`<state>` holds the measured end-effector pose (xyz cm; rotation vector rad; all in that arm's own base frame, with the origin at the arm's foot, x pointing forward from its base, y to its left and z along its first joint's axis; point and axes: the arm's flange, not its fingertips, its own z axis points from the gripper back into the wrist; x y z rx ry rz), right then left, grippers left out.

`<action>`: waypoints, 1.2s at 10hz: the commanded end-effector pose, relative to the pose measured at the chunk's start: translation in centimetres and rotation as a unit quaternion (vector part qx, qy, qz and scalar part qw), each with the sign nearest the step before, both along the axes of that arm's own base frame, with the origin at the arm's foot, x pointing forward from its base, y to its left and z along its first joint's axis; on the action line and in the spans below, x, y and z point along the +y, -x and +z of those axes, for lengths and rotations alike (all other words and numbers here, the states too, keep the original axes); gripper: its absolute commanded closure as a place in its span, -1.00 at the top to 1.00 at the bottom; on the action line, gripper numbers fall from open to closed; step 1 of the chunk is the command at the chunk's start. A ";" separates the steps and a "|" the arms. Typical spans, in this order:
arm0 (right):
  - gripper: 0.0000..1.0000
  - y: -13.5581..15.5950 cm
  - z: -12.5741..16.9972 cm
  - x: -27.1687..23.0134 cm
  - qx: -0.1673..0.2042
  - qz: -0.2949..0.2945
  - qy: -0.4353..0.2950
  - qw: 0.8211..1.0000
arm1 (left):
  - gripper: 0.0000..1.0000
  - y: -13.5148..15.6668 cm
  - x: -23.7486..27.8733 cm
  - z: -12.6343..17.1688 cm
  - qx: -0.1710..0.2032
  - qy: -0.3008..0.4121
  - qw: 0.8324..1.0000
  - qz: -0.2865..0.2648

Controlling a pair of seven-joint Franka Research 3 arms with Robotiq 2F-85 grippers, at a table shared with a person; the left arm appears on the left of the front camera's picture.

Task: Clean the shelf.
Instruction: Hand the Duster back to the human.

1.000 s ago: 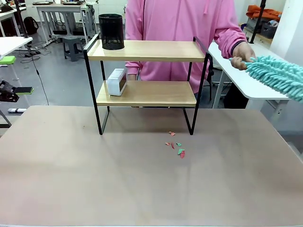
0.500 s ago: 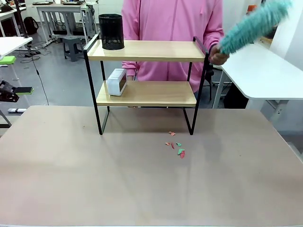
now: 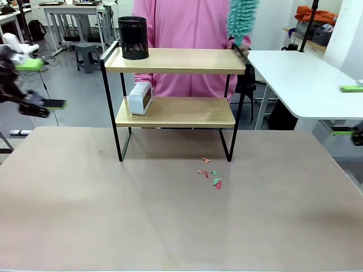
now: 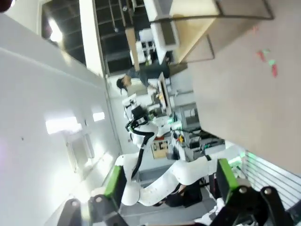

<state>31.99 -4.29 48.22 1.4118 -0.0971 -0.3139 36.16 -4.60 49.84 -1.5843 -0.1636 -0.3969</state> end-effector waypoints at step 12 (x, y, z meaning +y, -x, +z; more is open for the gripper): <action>1.00 -1.8 -0.4 3.2 0.005 0.002 -0.010 1.000 | 1.00 -0.2 -3.3 -1.3 0.010 -0.010 1.000 -0.015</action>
